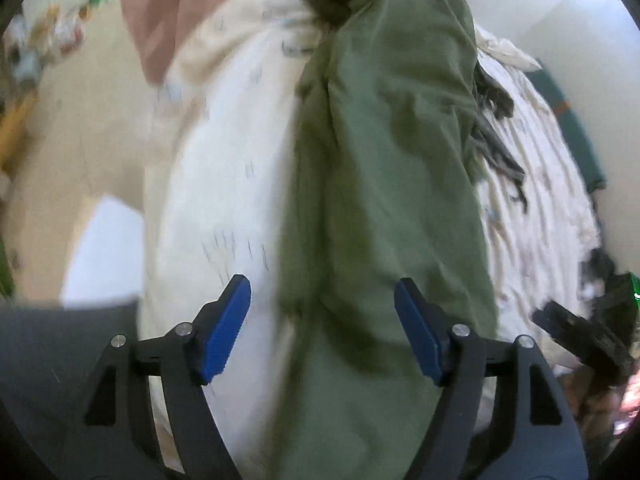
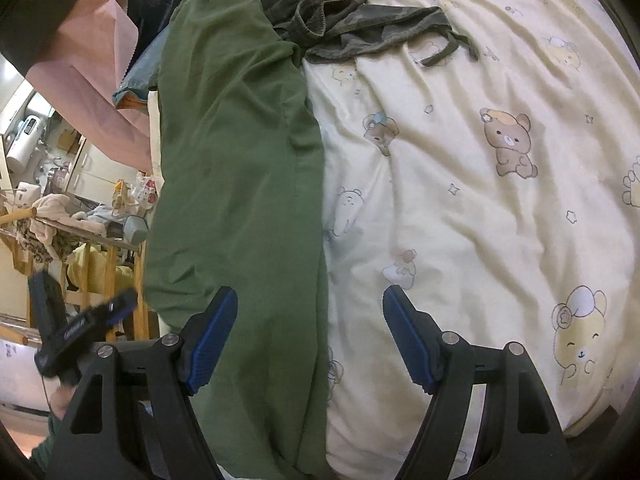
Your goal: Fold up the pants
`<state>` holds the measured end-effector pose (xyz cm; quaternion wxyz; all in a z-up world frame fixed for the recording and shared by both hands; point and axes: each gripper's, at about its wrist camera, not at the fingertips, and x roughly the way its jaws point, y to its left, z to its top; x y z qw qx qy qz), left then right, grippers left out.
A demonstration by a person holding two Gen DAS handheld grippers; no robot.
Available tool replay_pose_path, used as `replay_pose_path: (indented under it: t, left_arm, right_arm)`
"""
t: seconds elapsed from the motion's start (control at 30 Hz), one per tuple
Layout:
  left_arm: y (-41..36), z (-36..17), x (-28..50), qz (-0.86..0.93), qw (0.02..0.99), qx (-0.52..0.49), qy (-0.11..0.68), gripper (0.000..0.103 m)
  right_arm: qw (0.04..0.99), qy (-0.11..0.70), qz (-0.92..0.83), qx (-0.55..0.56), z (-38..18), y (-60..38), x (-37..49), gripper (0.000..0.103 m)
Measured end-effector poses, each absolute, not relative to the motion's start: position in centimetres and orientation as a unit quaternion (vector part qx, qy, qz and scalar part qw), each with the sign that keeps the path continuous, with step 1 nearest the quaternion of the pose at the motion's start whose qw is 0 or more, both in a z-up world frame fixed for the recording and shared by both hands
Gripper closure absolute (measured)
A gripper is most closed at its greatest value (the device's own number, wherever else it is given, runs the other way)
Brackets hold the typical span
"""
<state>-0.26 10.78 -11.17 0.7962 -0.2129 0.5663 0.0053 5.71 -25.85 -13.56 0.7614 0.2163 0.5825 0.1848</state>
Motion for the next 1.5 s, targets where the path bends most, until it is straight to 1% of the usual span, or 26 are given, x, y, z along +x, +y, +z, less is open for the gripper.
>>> replay_pose_path:
  t: [0.1,0.13,0.17,0.23,0.27,0.3,0.37,0.43,0.5,0.63,0.73,0.77,0.83,0.87,0.9,0.97,1.03,1.07,1.1,1.17,1.23,1.3,1.33,1.37,1.43,1.5]
  left_arm:
    - [8.7,-12.4,-1.7,-0.013,0.772,-0.185,0.608,0.034]
    - [7.7,-12.9,-2.0,-0.012,0.769,-0.159,0.619,0.034]
    - [6.9,-13.4,-2.1,-0.013,0.77,-0.135,0.624,0.039]
    - [5.6,-14.9,-2.1,-0.025,0.759,-0.103,0.643,0.064]
    - [5.3,-15.6,-2.2,-0.031,0.748,-0.099,0.656,0.095]
    - [5.3,-16.3,-2.4,-0.033,0.735,-0.1,0.67,0.103]
    - [5.8,-15.8,-3.2,-0.039,0.737,-0.118,0.664,0.103]
    - [5.9,-13.7,-4.7,-0.046,0.749,-0.109,0.651,0.103]
    - [6.5,-13.1,-6.1,-0.034,0.738,-0.103,0.666,0.103]
    - [6.8,-16.2,-6.8,-0.002,0.687,-0.09,0.721,0.103]
    - [6.2,-15.5,-6.3,0.002,0.69,-0.075,0.72,0.101]
    - [6.3,-15.1,-6.3,0.001,0.692,-0.079,0.718,0.099]
    - [7.0,-14.0,-6.3,0.004,0.703,-0.097,0.705,0.07]
    - [7.3,-13.3,-6.1,0.008,0.71,-0.108,0.696,0.041]
    - [7.5,-12.4,-5.7,0.009,0.727,-0.124,0.675,0.029]
    - [7.5,-11.0,-4.4,0.011,0.756,-0.119,0.644,0.027]
    - [6.7,-11.0,-2.9,0.006,0.773,-0.091,0.628,0.027]
    - [6.0,-11.3,-2.2,0.005,0.776,-0.075,0.627,0.027]
    - [5.1,-11.8,-1.5,0.009,0.777,-0.052,0.627,0.027]
    - [2.7,-13.4,-1.1,0.002,0.778,-0.002,0.628,0.027]
    - [1.6,-16.2,-1.3,0.007,0.747,0.042,0.663,0.027]
    - [1.4,-18.3,-2.9,-0.003,0.711,0.033,0.703,0.027]
    - [1.2,-18.6,-4.0,-0.003,0.708,0.039,0.705,0.027]
    - [0.9,-18.5,-5.1,-0.003,0.708,0.052,0.704,0.027]
    - [0.4,-18.2,-6.8,-0.019,0.689,0.061,0.722,0.027]
    - [0.1,-18.6,-8.2,-0.047,0.65,0.052,0.757,0.027]
  right_arm:
    - [0.763,0.58,0.188,0.213,-13.4,-25.3,5.6,0.026]
    - [0.762,0.582,0.19,0.212,-13.5,-25.1,5.6,0.026]
    - [0.76,0.584,0.192,0.21,-13.6,-25.0,5.6,0.026]
    - [0.759,0.586,0.193,0.209,-13.7,-24.7,5.7,0.026]
    - [0.759,0.586,0.193,0.207,-13.7,-24.7,5.8,0.026]
    - [0.76,0.585,0.192,0.205,-13.7,-24.7,5.8,0.026]
    - [0.763,0.584,0.189,0.203,-13.6,-24.8,5.8,0.026]
    - [0.761,0.585,0.186,0.208,-13.7,-25.2,5.8,0.026]
    - [0.757,0.586,0.184,0.221,-13.8,-25.6,5.8,0.026]
    - [0.756,0.584,0.189,0.227,-13.6,-25.3,6.2,0.026]
    - [0.756,0.584,0.194,0.223,-13.5,-25.0,6.2,0.026]
    - [0.757,0.585,0.193,0.219,-13.6,-25.1,6.0,0.026]
    - [0.758,0.585,0.191,0.218,-13.5,-25.4,5.9,0.026]
    - [0.757,0.585,0.188,0.224,-13.6,-25.7,5.8,0.026]
    - [0.754,0.586,0.187,0.23,-13.6,-25.9,5.8,0.026]
    - [0.74,0.595,0.188,0.25,-14.1,-26.1,5.6,0.026]
    - [0.723,0.613,0.188,0.257,-14.7,-25.5,5.2,0.026]
    - [0.719,0.622,0.197,0.241,-15.0,-24.4,4.8,0.026]
    - [0.72,0.632,0.204,0.202,-15.1,-22.9,4.6,0.026]
    - [0.736,0.639,0.211,0.074,-15.0,-18.8,3.8,0.026]
    - [0.729,0.654,0.201,0.01,-16.3,-16.6,2.8,0.026]
    - [0.687,0.701,0.192,-0.016,-19.1,-15.4,1.3,0.025]
    - [0.673,0.713,0.191,-0.049,-20.1,-14.9,-0.1,0.025]
    - [0.68,0.702,0.195,-0.087,-20.0,-14.4,-1.4,0.025]
    - [0.672,0.706,0.192,-0.111,-19.3,-14.2,-3.2,0.024]
    - [0.64,0.734,0.192,-0.118,-19.6,-14.4,-5.0,0.024]
